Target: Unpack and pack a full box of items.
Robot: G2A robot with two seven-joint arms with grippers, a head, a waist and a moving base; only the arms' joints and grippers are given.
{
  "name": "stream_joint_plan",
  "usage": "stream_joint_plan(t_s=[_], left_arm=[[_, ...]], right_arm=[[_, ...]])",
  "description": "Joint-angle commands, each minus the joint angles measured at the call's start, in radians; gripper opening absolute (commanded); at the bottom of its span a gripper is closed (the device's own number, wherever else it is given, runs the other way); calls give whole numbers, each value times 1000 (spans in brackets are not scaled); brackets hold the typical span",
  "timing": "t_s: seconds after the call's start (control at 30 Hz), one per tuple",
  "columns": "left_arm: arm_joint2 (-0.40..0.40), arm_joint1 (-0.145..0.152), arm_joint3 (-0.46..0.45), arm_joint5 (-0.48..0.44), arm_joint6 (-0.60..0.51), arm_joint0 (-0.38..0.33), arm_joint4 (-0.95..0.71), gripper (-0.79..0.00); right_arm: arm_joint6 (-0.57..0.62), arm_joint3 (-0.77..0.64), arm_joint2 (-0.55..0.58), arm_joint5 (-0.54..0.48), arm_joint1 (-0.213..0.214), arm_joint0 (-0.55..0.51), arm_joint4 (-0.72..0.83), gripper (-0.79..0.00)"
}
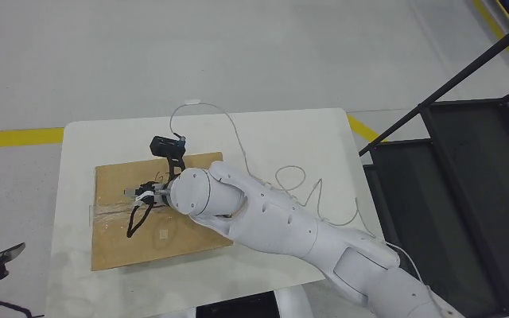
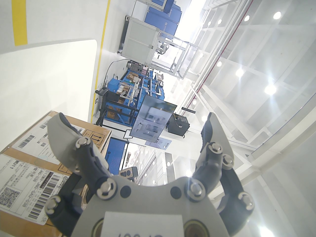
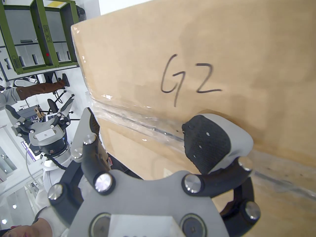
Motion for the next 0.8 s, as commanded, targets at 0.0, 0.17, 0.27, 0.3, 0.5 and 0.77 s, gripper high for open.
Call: stream_joint_plan(t_s=[0.0, 0.17, 0.27, 0.3, 0.5, 0.77], left_arm=[[0, 0, 0, 0, 0, 0, 0, 0], [0, 0, 0, 0, 0, 0, 0, 0], [0, 0, 0, 0, 0, 0, 0, 0], [0, 0, 0, 0, 0, 0, 0, 0], [0, 0, 0, 0, 0, 0, 0, 0], [0, 0, 0, 0, 0, 0, 0, 0]], right_arm=[[33, -35, 27, 6, 25, -18, -41, 0], [127, -127, 108, 2, 84, -71, -127, 0], [187, -170, 134, -14, 116, -98, -182, 0], [198, -181, 143, -24, 125, -107, -192, 0], [227, -235, 176, -53, 176, -156, -241, 0], [219, -315, 246, -45, 247, -227, -278, 0]])
